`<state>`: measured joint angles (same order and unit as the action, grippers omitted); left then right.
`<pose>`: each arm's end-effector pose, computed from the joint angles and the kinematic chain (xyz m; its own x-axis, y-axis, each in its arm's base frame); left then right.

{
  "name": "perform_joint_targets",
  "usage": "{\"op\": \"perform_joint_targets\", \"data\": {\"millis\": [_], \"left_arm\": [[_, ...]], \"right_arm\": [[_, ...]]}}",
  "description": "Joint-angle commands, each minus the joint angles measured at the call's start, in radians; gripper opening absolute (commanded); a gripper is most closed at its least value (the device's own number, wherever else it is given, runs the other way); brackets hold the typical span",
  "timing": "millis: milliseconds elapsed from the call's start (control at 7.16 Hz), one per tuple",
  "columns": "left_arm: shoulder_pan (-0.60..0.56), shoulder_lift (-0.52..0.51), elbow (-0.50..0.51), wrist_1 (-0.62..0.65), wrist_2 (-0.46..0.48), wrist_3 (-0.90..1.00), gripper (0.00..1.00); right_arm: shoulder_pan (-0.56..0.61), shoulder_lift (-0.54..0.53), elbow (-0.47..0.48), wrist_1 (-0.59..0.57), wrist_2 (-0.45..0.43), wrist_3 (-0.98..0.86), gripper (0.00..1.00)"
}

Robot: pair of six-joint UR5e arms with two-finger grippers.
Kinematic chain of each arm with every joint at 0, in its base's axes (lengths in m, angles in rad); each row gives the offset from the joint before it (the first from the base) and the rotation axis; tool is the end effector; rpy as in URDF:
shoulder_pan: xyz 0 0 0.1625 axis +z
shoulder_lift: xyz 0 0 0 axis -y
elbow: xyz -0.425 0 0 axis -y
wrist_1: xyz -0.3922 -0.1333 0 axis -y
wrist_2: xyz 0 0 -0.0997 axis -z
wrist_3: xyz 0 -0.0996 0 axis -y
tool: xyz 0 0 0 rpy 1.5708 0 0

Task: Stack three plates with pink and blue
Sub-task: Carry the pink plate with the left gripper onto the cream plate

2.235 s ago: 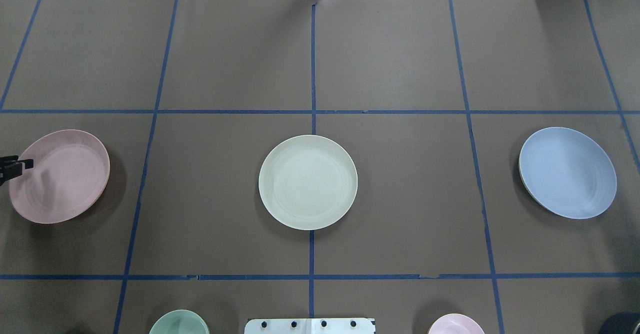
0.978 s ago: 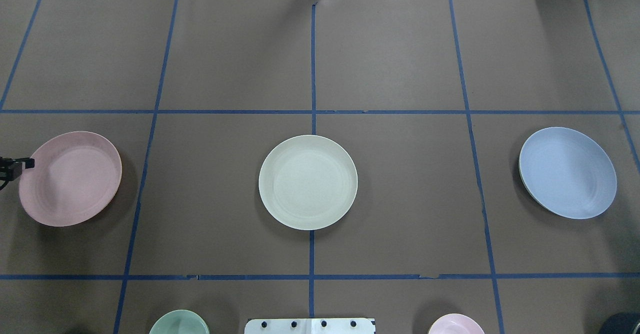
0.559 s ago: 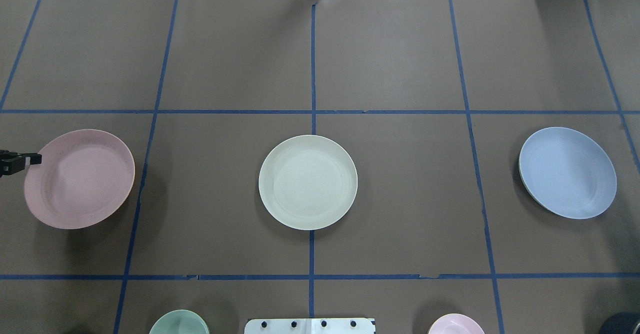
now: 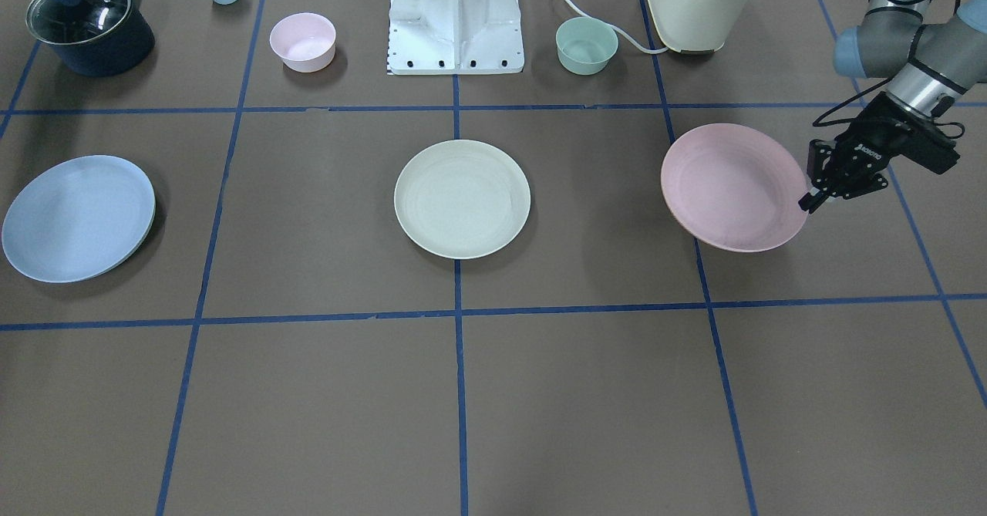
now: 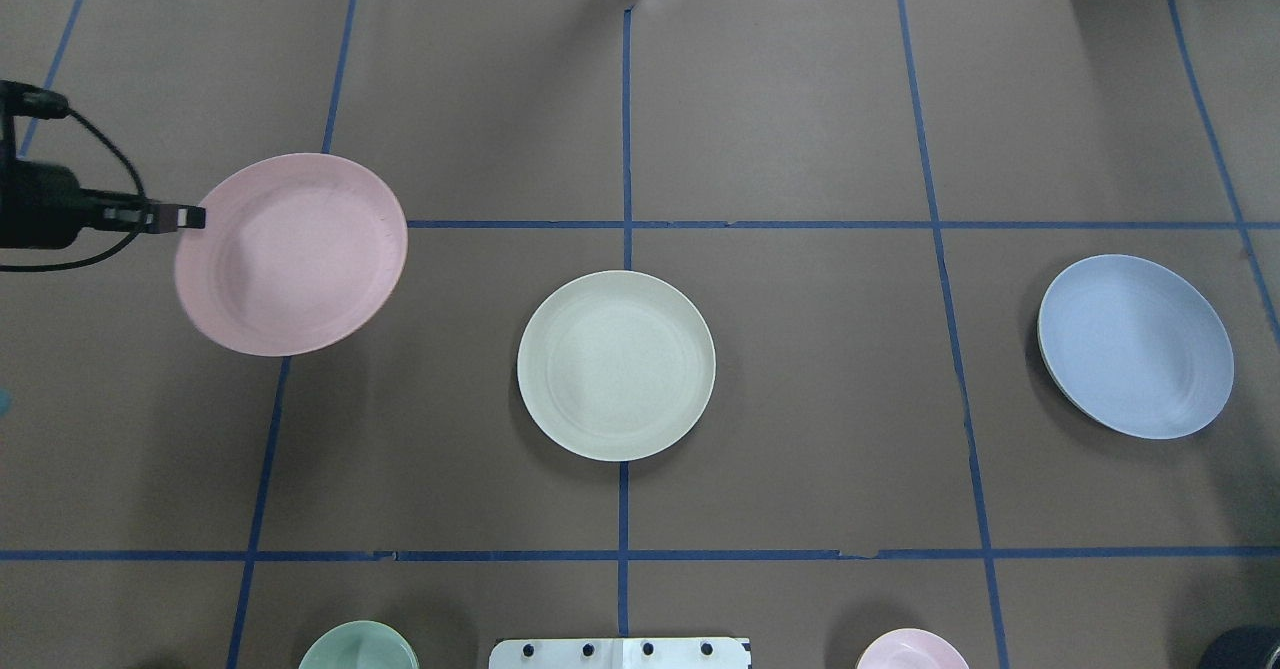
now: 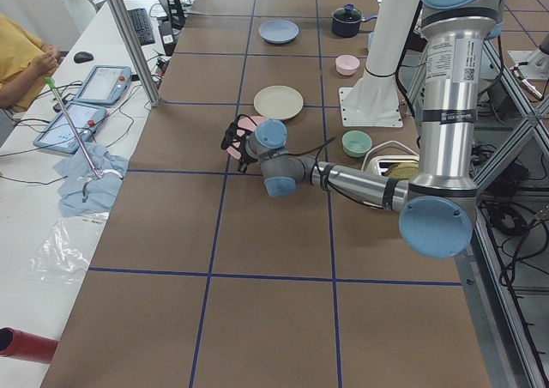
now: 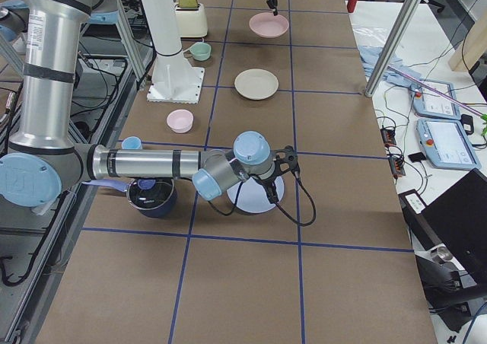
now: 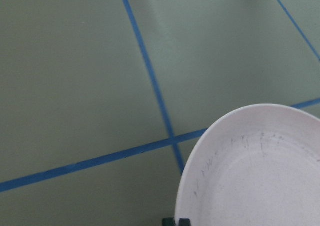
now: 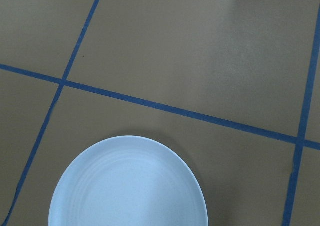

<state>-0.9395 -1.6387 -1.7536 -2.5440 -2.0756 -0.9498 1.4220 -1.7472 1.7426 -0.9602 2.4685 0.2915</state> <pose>0.2409 -0.4738 0.4251 0.4181 0.2910 -0.8605 0.2396 0.8784 0.4135 -0.0097 -0.4383 0.5770 0.5623 -0.2768 0.7792 -0.0415 0.9317 0.3609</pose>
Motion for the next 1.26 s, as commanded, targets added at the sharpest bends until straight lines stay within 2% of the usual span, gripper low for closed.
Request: {"op": "perform_joint_targets", "data": {"millis": [0, 140, 279, 419, 978, 1118], "left_arm": [[0.194, -0.18, -0.027, 0.152, 0.156, -0.194, 0.0], [0.303, -0.264, -0.011, 0.219, 0.255, -0.275, 0.0], [0.383, -0.317, 0.03, 0.235, 0.341, -0.326, 0.0], [0.418, -0.349, 0.072, 0.234, 0.383, -0.358, 0.0], [0.485, -0.351, 0.074, 0.231, 0.423, -0.357, 0.0], [0.49, -0.345, 0.075, 0.232, 0.425, -0.35, 0.58]], "right_arm": [[0.0, 0.0, 0.0, 0.0, 0.001, 0.0, 1.0], [0.0, 0.0, 0.0, 0.001, 0.003, 0.0, 1.0], [0.0, 0.0, 0.0, 0.001, 0.003, 0.0, 1.0], [0.0, 0.001, 0.0, 0.001, 0.0, 0.0, 1.0], [0.0, 0.002, 0.0, 0.001, 0.0, 0.0, 1.0], [0.0, 0.002, 0.0, 0.0, 0.0, 0.0, 1.0]]}}
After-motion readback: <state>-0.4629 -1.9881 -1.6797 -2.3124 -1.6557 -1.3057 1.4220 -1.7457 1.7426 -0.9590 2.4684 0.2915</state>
